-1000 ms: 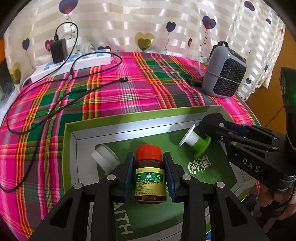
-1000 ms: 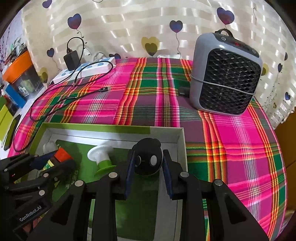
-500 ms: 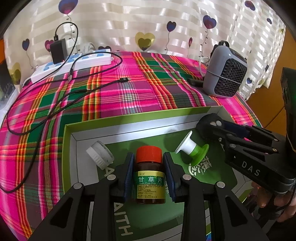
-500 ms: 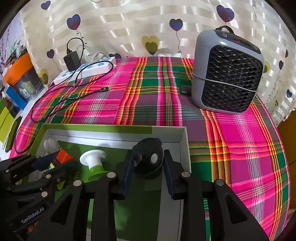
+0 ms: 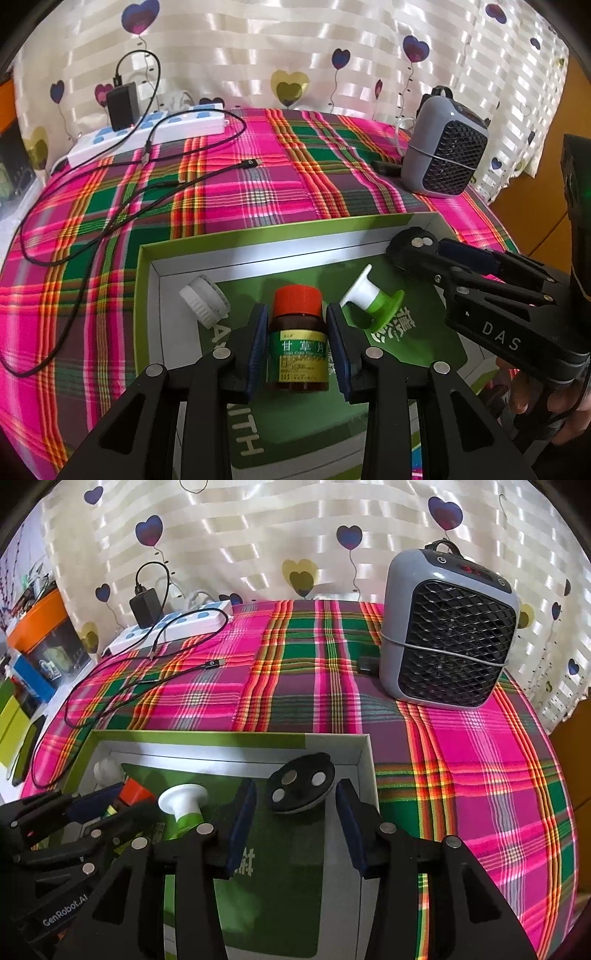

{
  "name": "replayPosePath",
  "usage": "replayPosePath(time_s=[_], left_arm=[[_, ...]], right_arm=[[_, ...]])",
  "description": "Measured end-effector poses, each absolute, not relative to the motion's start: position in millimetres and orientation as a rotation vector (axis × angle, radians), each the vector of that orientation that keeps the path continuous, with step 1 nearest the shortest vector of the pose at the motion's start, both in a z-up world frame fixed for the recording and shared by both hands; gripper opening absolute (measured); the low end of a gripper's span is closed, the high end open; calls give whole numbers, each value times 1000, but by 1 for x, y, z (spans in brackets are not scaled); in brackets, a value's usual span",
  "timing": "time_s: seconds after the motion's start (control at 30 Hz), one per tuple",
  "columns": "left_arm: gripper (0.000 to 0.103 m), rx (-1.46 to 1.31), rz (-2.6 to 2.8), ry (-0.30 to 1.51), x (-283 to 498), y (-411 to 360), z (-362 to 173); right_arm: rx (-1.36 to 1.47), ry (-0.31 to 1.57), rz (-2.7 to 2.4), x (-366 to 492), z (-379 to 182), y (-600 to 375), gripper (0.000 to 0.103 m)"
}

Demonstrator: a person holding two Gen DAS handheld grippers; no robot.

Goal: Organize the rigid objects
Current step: 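Open the left gripper to set the bottle down while the right gripper releases the gadget into the tray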

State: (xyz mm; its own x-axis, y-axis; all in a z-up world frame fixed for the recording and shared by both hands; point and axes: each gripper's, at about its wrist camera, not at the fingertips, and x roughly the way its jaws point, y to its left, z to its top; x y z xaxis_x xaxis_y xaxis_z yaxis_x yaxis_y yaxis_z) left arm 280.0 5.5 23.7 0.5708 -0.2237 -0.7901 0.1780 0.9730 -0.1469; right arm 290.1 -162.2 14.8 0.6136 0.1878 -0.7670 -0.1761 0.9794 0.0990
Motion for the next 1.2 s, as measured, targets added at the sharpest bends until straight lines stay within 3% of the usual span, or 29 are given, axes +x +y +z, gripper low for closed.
replayPosePath(time_s=[1.2], left_arm=[[32,-26,-172,805,152,10,61]], right_arm=[[69,757,246,173,43,-166,46]])
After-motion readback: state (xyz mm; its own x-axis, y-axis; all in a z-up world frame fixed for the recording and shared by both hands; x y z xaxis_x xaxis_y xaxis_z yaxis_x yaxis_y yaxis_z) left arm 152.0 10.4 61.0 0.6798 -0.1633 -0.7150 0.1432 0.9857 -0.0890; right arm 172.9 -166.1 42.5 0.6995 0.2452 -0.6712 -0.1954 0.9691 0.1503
